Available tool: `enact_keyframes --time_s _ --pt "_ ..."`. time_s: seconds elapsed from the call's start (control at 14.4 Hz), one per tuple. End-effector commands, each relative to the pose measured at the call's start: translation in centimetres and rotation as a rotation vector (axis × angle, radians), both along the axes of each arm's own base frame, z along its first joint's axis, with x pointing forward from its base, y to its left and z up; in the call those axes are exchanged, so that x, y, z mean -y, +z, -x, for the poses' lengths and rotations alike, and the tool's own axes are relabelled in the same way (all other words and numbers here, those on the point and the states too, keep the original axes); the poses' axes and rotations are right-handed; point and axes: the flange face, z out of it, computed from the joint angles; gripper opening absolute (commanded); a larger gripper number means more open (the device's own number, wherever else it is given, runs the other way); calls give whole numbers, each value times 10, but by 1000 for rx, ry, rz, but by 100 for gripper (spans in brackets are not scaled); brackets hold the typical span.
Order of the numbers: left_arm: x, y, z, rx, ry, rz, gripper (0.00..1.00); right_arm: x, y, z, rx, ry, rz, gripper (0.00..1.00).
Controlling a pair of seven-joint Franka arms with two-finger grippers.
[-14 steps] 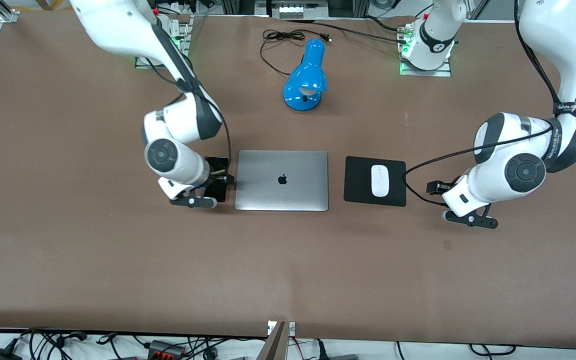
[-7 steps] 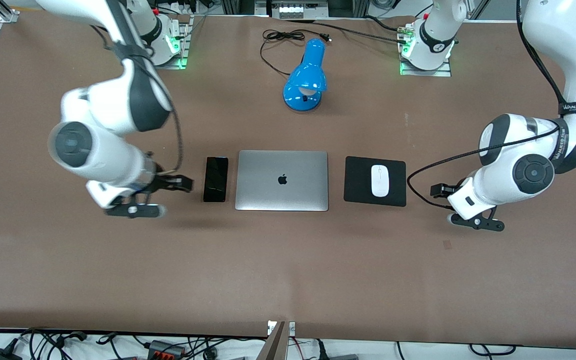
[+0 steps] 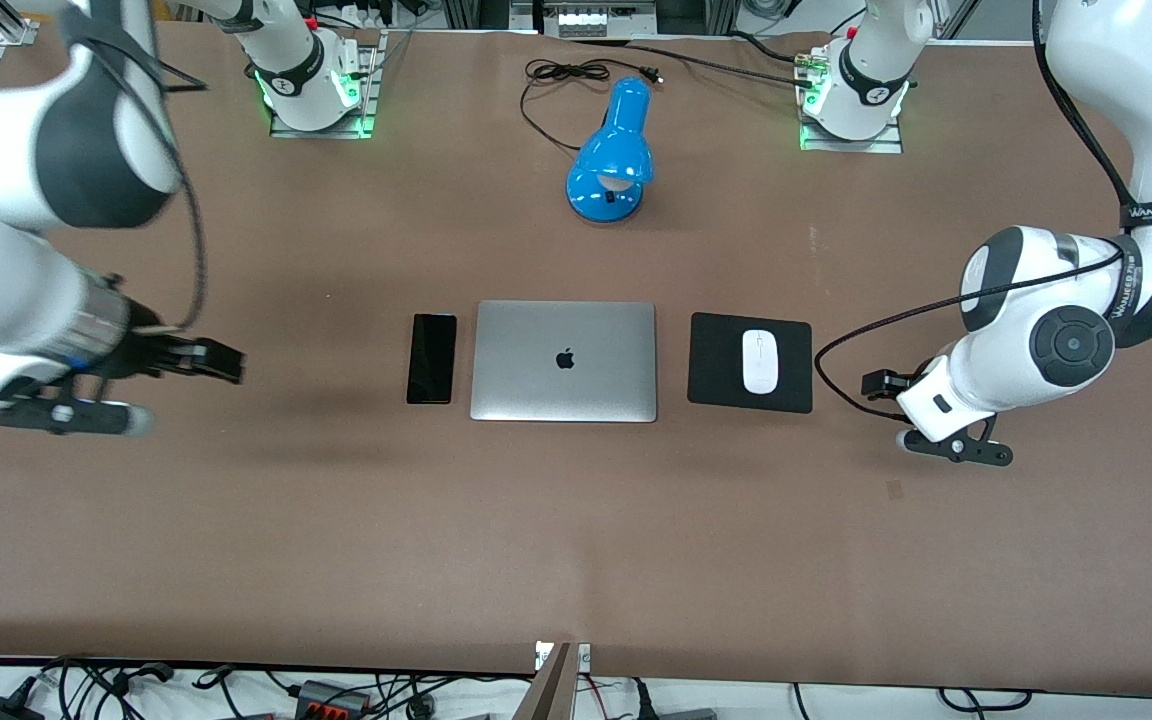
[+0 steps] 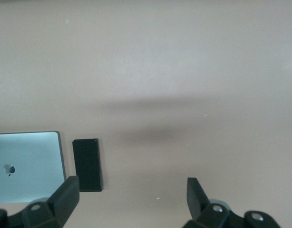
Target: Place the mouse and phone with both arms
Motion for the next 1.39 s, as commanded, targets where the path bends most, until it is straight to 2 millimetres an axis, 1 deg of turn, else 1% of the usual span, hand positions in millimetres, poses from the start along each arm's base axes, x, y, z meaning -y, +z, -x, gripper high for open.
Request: enact_keyframes --time_s 0.0,0.07,0.14,0.21,0.28,0.42,0.56,0.63,0.7,0.76,0.83,0.9,0.97,1.04,1.11,1.18,1.25,1.32 --pt "-7 8 -4 -12 -13 -27 100 47 31 9 27 12 -66 100" --pt "-9 15 -1 -42 -8 -37 100 65 35 11 29 6 -88 100" --pt "-10 34 -7 -29 0 -39 100 78 38 12 35 8 -83 100" --pt "-7 53 -12 -18 5 -38 100 88 41 13 41 30 -36 100" --pt "-6 64 -13 -25 7 -42 100 93 45 15 49 51 2 100" --pt "-10 101 -7 -24 4 -56 100 94 53 19 59 62 20 100" --pt "-9 151 6 34 17 -68 100 100 55 22 61 58 25 100" --pt "-10 171 12 56 21 -56 100 101 58 23 60 64 30 100" --pt "-12 191 21 66 31 -52 100 102 57 25 54 67 37 100" --pt "-8 215 35 75 27 -61 100 103 57 32 52 70 40 100" --pt "-4 228 42 92 25 -56 100 102 55 41 52 72 47 100" --pt "-2 237 49 108 52 -49 100 104 52 49 59 72 53 100" --pt "-10 240 51 128 86 -31 100 105 52 60 70 74 54 100" --pt "-21 243 52 133 120 21 100 104 48 69 62 73 53 100" --pt "-33 256 59 151 147 49 100 103 44 76 61 75 52 100" --pt "-29 261 73 155 140 43 100 102 43 85 65 77 52 100" --pt "-22 258 86 145 125 23 100 102 40 92 61 78 51 100" --pt "-21 253 97 133 128 13 100 102 39 101 53 79 52 100"
